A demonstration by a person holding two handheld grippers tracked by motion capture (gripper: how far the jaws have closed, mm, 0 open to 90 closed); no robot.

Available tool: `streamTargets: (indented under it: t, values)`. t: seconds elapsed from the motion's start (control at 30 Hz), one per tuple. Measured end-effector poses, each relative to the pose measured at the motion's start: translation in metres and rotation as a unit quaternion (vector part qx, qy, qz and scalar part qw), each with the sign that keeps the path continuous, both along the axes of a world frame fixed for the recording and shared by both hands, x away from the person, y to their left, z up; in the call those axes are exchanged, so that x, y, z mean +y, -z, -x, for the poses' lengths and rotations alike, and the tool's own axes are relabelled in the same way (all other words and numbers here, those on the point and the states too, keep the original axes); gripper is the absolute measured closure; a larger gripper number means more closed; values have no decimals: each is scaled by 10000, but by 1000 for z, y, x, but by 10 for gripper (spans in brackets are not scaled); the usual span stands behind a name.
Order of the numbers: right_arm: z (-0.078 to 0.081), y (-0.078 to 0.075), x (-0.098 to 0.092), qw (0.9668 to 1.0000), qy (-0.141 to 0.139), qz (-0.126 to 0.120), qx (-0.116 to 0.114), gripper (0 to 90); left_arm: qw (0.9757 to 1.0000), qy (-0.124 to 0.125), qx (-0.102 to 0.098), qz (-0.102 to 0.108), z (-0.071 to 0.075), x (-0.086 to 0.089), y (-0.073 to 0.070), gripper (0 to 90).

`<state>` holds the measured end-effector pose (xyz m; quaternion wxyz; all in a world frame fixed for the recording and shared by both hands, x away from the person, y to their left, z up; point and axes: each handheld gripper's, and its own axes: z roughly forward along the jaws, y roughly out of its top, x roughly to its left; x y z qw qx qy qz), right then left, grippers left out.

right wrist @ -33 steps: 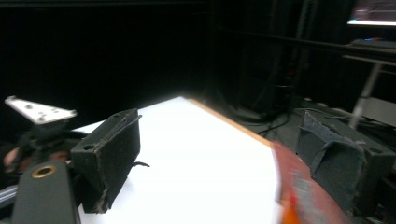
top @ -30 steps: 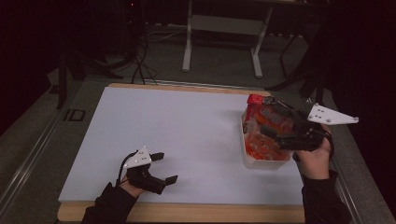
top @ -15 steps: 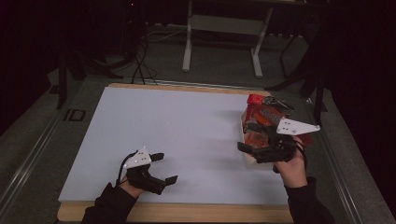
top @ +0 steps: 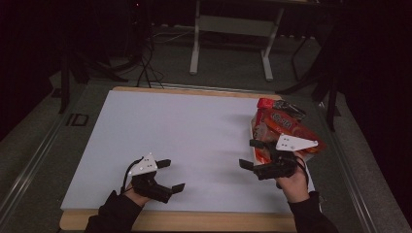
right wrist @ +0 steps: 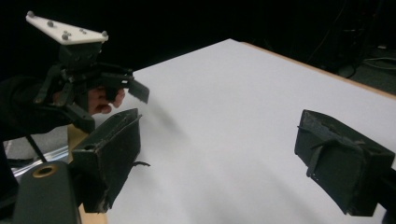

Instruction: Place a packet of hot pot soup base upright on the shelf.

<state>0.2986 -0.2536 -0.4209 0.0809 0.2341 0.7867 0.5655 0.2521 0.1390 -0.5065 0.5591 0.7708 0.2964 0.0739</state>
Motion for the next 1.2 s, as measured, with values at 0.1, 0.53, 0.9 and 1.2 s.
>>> streamTargets:
  t: [0.1,0.53,0.9,1.2]
  values:
    - [4,6,0,10000,9,30,10,141,10000,6,-14,12,1,0,-1,0]
    - [15,33,-4,9996,71,214,164,143,10000,33,-43,17,1,0,-2,0]
    - [24,52,-1,9984,98,532,151,143,10000,44,-35,2,2,0,0,0]
    - [26,55,-2,9975,129,637,294,137,9999,94,-41,-33,3,-2,2,0]
